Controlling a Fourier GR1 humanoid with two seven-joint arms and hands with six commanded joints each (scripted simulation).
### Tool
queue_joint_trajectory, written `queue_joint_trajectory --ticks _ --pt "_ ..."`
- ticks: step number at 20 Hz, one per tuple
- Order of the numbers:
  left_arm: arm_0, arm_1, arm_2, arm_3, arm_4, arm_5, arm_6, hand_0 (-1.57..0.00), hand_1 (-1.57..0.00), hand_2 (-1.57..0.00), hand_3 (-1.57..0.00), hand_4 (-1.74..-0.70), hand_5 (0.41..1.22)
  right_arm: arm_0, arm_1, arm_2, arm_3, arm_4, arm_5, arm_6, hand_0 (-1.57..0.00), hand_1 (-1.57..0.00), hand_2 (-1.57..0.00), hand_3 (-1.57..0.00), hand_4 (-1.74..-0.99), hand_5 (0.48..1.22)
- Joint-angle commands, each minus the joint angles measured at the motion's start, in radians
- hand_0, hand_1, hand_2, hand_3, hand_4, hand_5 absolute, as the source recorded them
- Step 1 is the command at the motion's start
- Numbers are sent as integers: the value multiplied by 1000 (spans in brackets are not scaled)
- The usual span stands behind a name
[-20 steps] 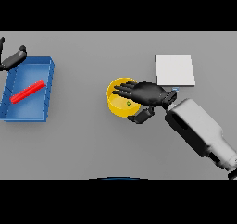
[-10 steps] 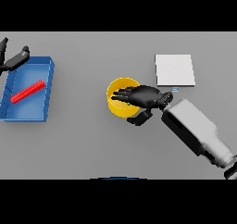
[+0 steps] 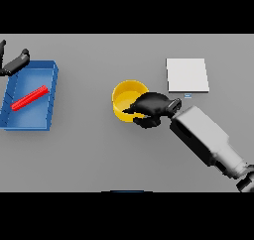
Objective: Pick up the red beaker and tilt it to pour out 1 green nut into yellow bowl. Pick up the yellow bowl and place it on the metallic measuring scale.
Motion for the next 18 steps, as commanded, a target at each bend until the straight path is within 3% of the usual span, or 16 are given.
queue_joint_trajectory --ticks 1,4,7,12,18 --pt "4 3 5 3 4 -3 -11 1 1 1 1 -791 733 0 -3 -2 -1 -9 10 -2 -938 -806 -787 -978 -1521 1108" --pt "7 -1 2 1 2 0 -14 1 1 1 1 -793 735 1 -25 -1 -19 -21 31 -17 -1247 -1179 -1169 -1054 -1621 1163" --pt "9 -6 -1 9 0 -3 -21 1 1 1 1 -791 730 -2 -24 0 -30 -22 30 9 -1405 -1370 -1365 -1126 -1673 1191" --pt "17 1 3 5 2 0 -31 1 1 1 1 -783 727 -18 -71 -25 -84 -63 72 27 -1517 -1505 -1504 -1350 -1711 1211" --pt "13 7 13 3 8 -2 -40 1 1 1 1 -797 737 -33 -115 -59 -176 -112 132 101 -1557 -1554 -1553 -1309 -1722 1218"
